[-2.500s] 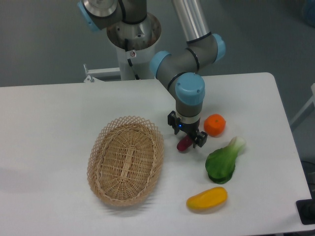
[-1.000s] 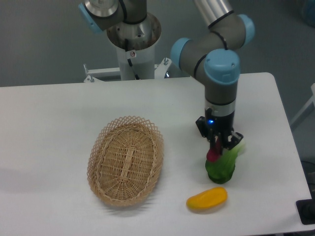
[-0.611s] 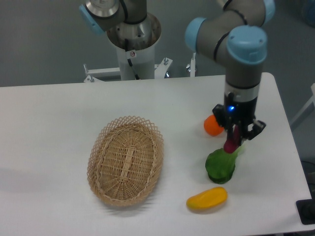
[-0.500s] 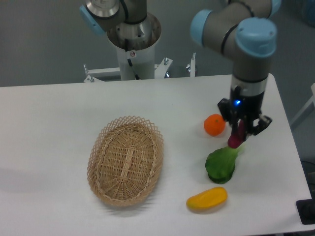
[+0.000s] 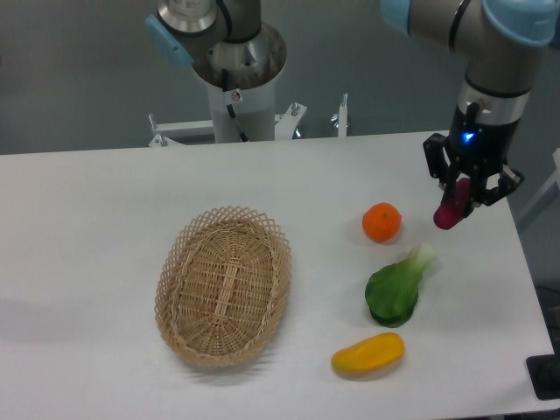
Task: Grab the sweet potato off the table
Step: 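Lift the held sweet potato up and away from the table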
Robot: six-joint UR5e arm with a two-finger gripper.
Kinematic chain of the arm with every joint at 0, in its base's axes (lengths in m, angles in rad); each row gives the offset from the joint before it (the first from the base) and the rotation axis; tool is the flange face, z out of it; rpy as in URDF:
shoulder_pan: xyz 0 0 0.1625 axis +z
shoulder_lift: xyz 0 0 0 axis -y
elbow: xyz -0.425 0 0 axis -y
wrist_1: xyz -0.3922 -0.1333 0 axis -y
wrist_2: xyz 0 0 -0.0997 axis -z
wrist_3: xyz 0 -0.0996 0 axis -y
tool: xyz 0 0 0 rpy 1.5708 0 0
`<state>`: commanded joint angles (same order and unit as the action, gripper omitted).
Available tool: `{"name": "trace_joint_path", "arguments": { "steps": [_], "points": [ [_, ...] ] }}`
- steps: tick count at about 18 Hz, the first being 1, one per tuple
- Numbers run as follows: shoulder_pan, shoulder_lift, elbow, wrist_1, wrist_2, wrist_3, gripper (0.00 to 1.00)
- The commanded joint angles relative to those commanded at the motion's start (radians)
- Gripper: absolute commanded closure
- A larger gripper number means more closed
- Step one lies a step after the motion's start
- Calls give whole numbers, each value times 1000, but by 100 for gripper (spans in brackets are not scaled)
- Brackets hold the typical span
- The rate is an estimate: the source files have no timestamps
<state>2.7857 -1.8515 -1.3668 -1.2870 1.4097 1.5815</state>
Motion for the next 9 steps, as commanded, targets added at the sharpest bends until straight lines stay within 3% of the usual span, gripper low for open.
{"name": "trace_joint_path", "arguments": {
  "steps": [9],
  "points": [
    [3,0,6,3,-2,0,70]
  ]
}}
